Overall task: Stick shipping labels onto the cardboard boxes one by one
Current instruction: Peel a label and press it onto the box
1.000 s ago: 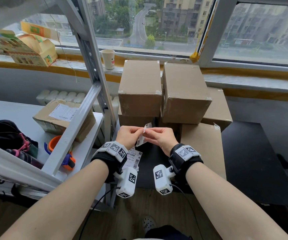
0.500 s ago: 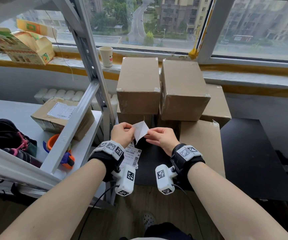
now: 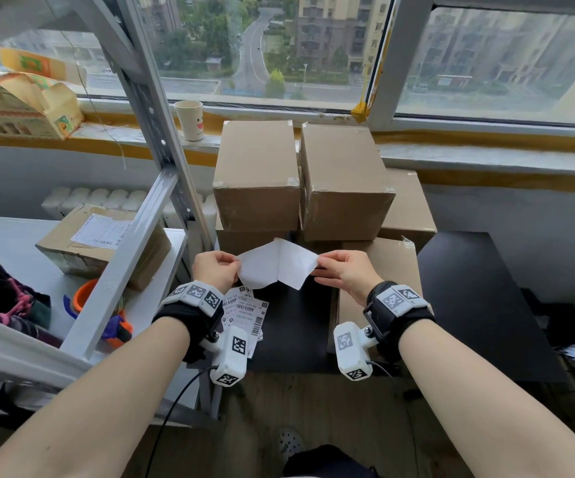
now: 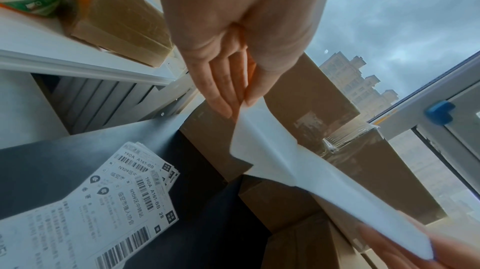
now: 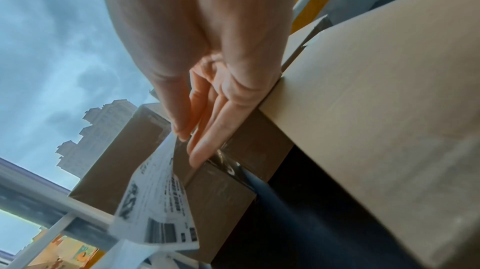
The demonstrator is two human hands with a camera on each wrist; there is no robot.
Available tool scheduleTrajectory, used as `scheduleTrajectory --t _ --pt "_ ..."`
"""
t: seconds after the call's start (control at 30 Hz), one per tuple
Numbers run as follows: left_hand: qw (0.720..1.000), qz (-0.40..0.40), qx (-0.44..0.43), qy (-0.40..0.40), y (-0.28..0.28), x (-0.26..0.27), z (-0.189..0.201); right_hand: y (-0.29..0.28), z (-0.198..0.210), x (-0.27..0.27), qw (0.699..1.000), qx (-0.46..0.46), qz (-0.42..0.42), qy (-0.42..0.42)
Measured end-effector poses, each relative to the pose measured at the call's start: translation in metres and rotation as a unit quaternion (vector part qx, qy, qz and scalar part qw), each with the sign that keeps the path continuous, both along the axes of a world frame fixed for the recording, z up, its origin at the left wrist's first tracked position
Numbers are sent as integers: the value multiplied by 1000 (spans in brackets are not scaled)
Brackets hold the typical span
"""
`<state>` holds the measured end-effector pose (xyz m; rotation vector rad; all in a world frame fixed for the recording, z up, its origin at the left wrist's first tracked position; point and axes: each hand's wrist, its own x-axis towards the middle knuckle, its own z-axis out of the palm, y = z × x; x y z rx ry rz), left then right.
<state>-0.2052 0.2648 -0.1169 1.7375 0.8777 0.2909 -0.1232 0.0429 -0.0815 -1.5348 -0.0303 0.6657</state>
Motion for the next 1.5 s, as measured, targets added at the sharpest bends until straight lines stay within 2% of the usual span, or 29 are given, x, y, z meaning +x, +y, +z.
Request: scheduleTrajectory --t 0.2,0.73,0.87,1.1,1.23,1.33,1.4,1.5 --pt "1000 -5 9 20 4 -2 -9 -27 12 4 999 -54 -4 2" --pt "996 18 20 85 -4 -19 -48 -56 16 -5 995 -89 -26 -24" --pt "994 44 -18 93 -14 -17 -66 -60 10 0 996 -78 -36 -19" --pt "986 57 -144 68 -39 14 -82 -63 -7 18 996 -91 -24 0" --pt "986 51 -139 74 -52 39 -81 -61 -13 31 996 -81 -16 24" --pt "977 61 -181 90 -54 57 -90 -58 -17 39 997 -70 -17 42" --pt "980 47 -159 110 -53 65 -102 -57 -20 41 997 -65 -19 48" --pt "986 5 -71 153 -55 68 -90 -54 -22 43 996 -62 -15 55"
